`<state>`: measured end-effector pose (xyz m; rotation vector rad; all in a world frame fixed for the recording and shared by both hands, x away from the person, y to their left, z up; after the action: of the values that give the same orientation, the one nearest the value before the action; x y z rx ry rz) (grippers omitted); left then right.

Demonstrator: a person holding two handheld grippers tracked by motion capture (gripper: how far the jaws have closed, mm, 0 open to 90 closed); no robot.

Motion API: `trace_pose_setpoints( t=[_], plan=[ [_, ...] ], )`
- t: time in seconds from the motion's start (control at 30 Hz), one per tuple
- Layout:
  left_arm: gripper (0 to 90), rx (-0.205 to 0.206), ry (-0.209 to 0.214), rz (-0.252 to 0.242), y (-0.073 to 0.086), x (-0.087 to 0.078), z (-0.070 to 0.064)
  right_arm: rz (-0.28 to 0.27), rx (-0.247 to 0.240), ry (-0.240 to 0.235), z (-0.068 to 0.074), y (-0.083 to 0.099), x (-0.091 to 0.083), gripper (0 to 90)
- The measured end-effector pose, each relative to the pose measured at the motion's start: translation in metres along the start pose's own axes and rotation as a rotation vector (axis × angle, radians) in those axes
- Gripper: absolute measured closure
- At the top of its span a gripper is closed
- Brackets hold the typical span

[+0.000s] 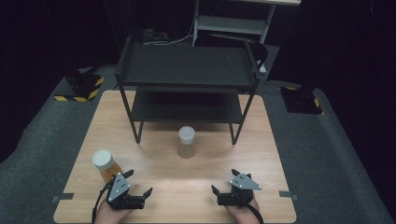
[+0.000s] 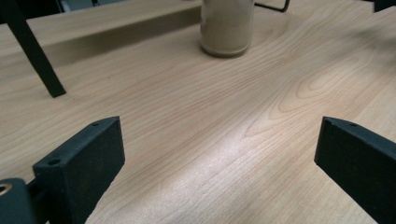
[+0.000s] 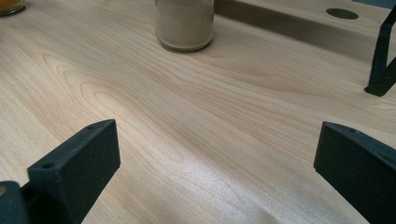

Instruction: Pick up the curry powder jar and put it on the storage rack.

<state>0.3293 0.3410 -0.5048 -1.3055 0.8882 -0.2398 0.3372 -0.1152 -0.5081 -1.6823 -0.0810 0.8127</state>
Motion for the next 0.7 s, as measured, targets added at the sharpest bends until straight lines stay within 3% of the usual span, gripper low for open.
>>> trace_pose_setpoints(
  t=[0.33, 0.5, 0.7],
  plan=[
    [2.1, 0.045, 0.026, 0.052, -0.0025, 0.0017, -0.0052, 0.026, -0.002, 0.002, -0.0063, 0.0013, -0.0028, 0.1],
    [1.9, 0.017, 0.017, 0.047, -0.0015, -0.0001, -0.0042, 0.024, 0.027, 0.047, -0.0054, 0.0019, -0.0038, 0.1],
    [2.0, 0.011, 0.023, 0.054, -0.0021, 0.0009, -0.0038, 0.032, 0.048, 0.036, -0.0083, 0.0013, -0.0025, 0.0]
  ],
)
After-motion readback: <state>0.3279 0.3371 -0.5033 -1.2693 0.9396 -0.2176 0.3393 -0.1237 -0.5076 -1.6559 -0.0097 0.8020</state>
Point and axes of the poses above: each handheld gripper's, and its own axes: x roughly forward along the jaws, y roughly out of its underside, z roughly to its left, the point moved 10 cm from there along x, roughly forward along the jaws, and after that the axes turned 4 degrees about y, right-handed, at the moved point
